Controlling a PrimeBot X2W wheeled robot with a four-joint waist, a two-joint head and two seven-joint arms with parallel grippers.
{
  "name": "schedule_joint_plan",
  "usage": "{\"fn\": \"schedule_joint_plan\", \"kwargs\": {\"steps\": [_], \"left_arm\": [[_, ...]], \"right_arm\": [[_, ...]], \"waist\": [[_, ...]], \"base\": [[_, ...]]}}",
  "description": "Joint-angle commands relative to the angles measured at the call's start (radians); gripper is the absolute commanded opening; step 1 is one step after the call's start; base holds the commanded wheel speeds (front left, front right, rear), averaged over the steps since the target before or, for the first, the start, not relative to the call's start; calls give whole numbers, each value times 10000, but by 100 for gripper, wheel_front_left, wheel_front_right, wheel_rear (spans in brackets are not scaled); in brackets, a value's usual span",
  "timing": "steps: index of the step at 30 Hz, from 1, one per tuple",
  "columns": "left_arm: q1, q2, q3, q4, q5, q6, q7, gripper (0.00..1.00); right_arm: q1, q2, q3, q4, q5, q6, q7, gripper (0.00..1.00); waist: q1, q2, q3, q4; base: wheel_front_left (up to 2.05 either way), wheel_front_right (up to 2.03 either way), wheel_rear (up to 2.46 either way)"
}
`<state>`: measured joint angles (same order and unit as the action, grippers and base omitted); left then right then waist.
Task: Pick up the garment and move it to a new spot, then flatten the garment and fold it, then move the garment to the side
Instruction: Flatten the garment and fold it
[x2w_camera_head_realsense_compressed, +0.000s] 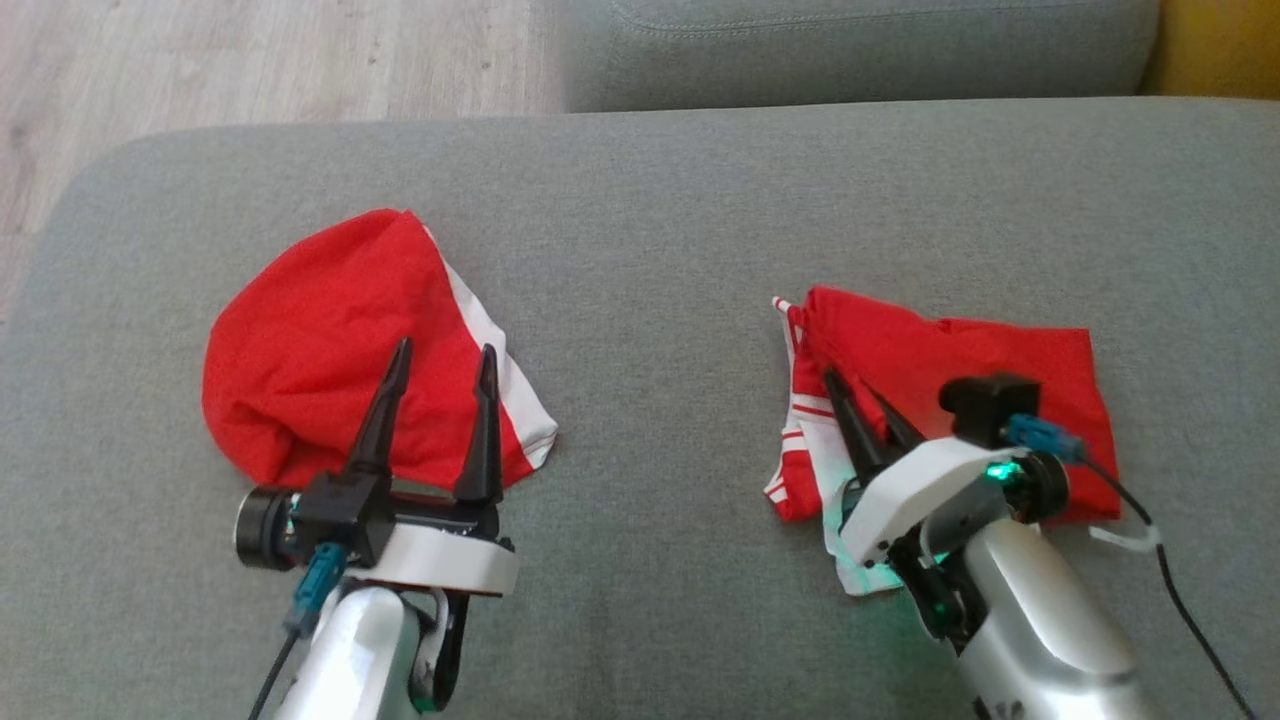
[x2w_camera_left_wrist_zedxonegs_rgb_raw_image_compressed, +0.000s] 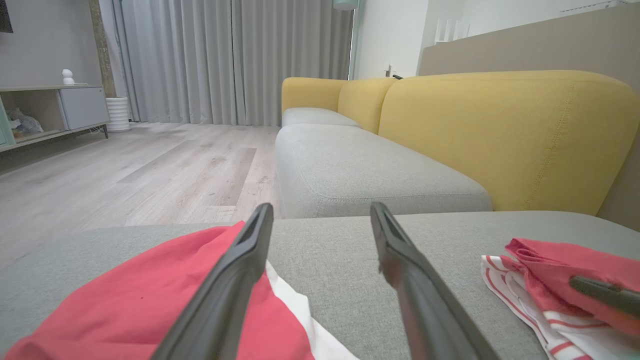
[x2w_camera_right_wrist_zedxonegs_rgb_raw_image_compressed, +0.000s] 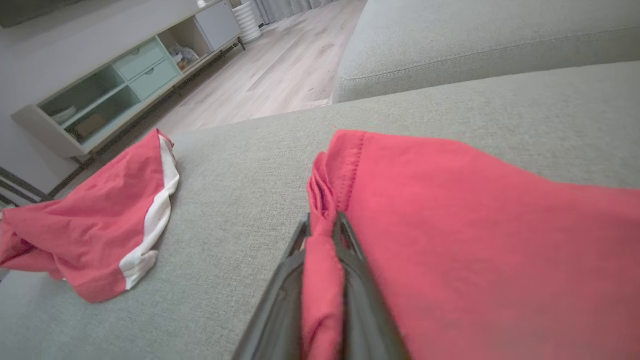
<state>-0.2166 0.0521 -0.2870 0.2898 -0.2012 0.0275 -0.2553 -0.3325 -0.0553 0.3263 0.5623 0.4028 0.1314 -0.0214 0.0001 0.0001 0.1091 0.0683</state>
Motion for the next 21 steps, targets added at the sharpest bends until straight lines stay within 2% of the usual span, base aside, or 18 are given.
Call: {"fn": "schedule_joint_plan", "kwargs": {"steps": [1, 5, 6, 7, 8, 13, 16, 21], "left_arm": [[-361, 8, 257, -274, -12, 50, -65, 100], [-405, 2, 238, -243, -54, 61, -65, 100], [-404, 5, 185, -239, -57, -33, -65, 100], [-400, 31, 116, -234, -13, -130, -65, 100], [-392, 35, 111, -266, 12, -162, -65, 100], [-267, 18, 235, -357, -93, -124, -65, 100], [-155, 10, 315, -434, -122, -90, -65, 100], [243, -1, 640, -703, -155, -17, -65, 100]], "right_arm": [[-447, 50, 342, -140, -14, -7, -144, 100], [-786, 50, 717, 194, 308, -7, -721, 100], [-898, 50, 738, 192, 249, -7, -958, 100], [-1084, 50, 726, 218, -357, -7, -1310, 100], [-1185, 50, 514, 278, -919, -7, -1600, 100], [-1061, 50, -1347, 2, -2233, -7, -2308, 100], [-608, 50, -2422, -557, -2828, -7, -2384, 100], [561, 50, -3476, -1796, -3762, -7, -2399, 100]], "waist": [[-1, -1, 14, 35], [-1, -1, 18, 84], [-1, -1, 6, 68], [-1, -1, -6, 42], [-1, -1, -29, 27], [-1, -1, -186, -53], [-1, -1, -308, -114], [-1, -1, -452, -274]], "base": [[0, 0, 0], [0, 0, 0], [0, 0, 0], [0, 0, 0], [0, 0, 0], [0, 0, 0], [0, 0, 0], [0, 0, 0]]}}
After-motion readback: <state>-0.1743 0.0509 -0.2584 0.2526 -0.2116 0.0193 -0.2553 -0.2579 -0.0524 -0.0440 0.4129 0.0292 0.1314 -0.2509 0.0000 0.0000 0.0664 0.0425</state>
